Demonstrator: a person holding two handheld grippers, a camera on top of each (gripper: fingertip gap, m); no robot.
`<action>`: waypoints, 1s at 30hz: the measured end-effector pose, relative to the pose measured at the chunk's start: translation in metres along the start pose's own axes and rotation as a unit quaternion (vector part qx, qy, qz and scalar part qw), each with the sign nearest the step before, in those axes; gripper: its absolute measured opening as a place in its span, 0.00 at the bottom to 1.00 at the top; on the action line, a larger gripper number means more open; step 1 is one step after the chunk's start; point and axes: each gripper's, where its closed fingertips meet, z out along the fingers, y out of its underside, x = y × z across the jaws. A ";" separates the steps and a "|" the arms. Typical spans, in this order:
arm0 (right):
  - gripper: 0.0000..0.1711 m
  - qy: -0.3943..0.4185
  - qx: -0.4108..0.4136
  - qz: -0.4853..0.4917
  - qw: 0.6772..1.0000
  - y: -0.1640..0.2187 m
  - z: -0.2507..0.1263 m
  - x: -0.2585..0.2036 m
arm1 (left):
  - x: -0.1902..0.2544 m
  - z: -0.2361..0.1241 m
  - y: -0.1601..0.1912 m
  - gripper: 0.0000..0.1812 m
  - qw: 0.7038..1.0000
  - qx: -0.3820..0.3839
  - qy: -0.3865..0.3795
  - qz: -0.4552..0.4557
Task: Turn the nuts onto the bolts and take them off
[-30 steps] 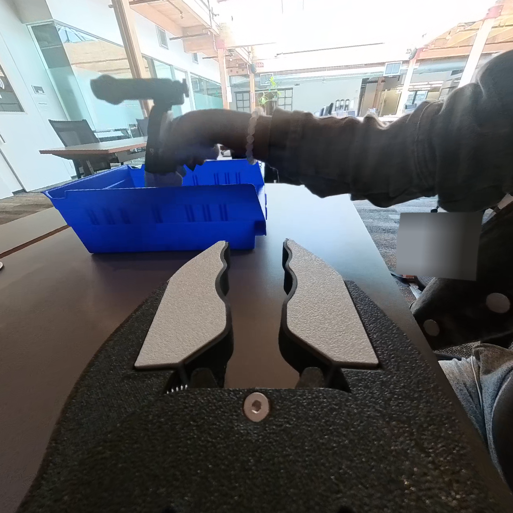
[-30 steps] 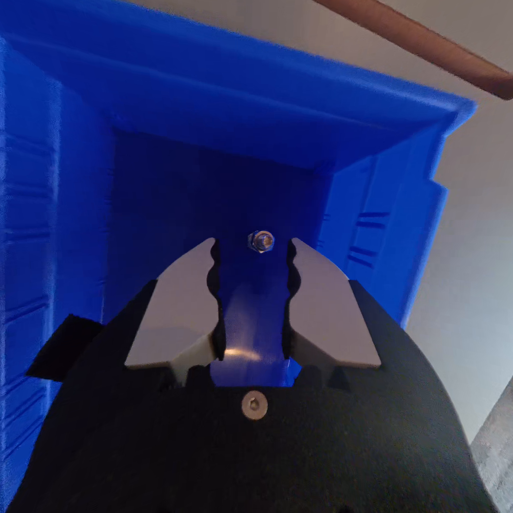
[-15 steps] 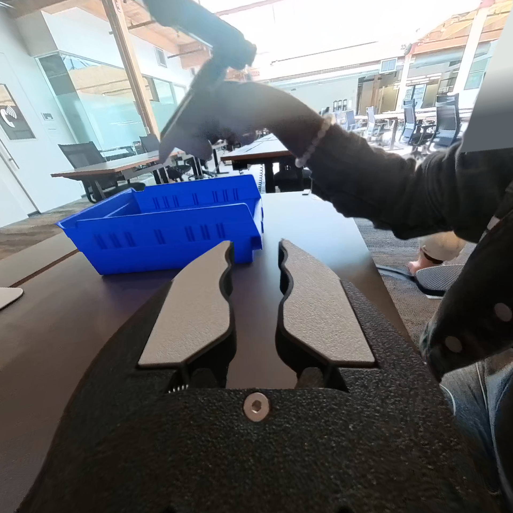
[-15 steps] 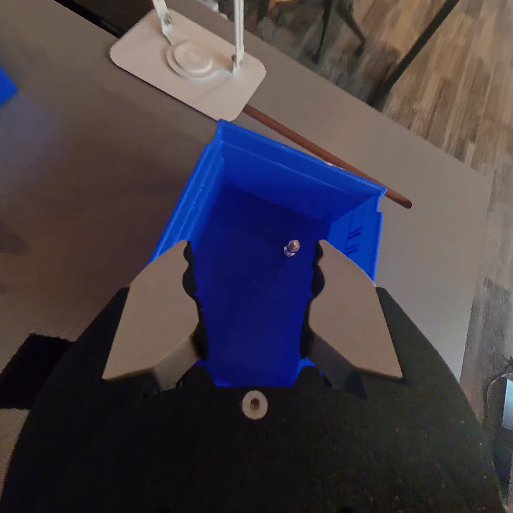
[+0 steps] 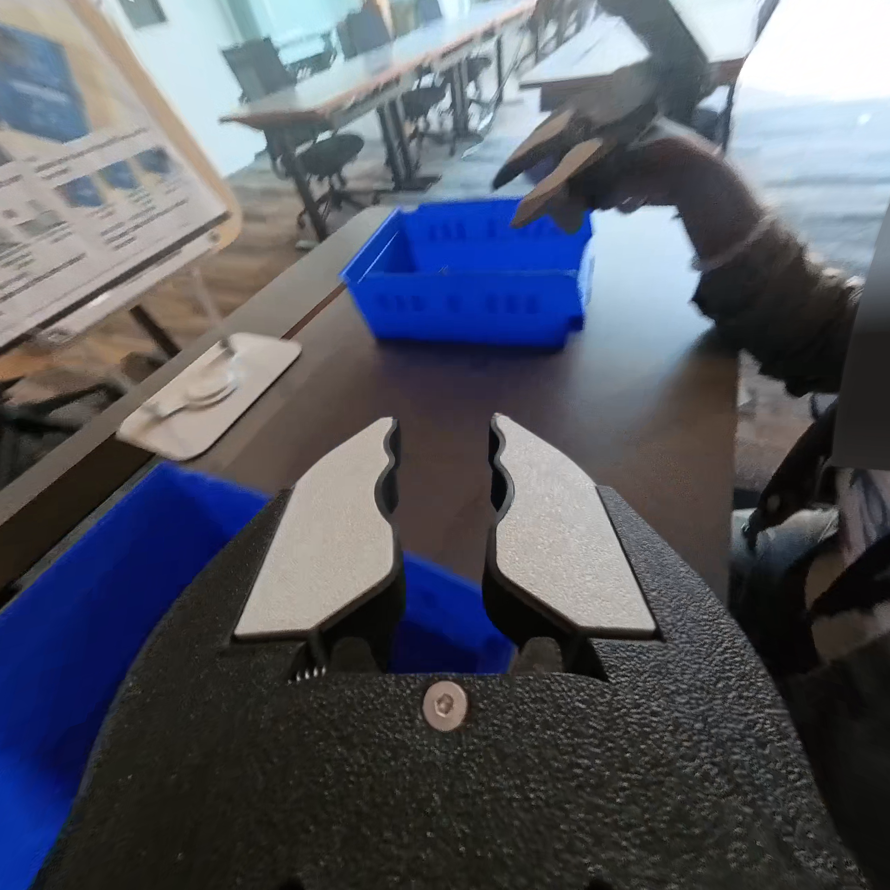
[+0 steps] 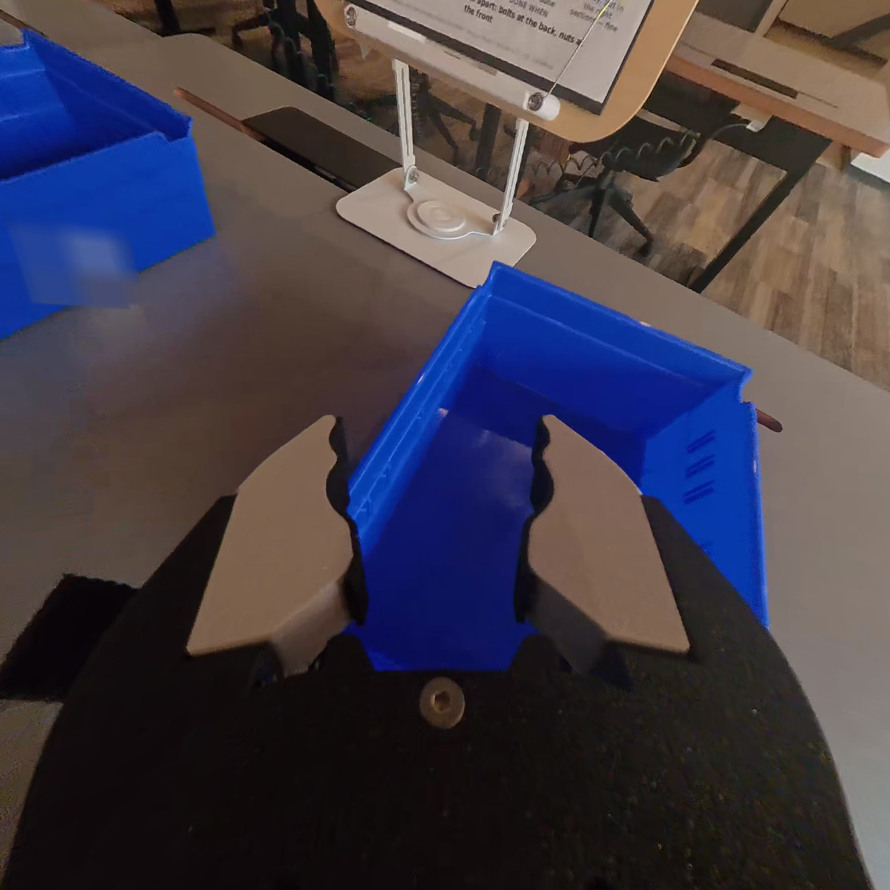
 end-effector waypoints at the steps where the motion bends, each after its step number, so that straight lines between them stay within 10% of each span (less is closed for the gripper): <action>1: 0.43 -0.005 0.000 -0.002 1.000 0.001 0.000 -0.002 | -0.012 -0.011 0.004 0.18 1.000 -0.019 -0.008 0.000; 15: 0.40 -0.059 0.013 -0.008 0.998 0.004 0.000 -0.024 | -0.167 -0.096 0.061 0.10 0.965 -0.253 -0.068 0.030; 30: 0.38 -0.075 0.017 0.024 0.997 0.007 0.009 -0.017 | -0.212 -0.023 0.180 0.07 0.846 -0.507 0.103 0.131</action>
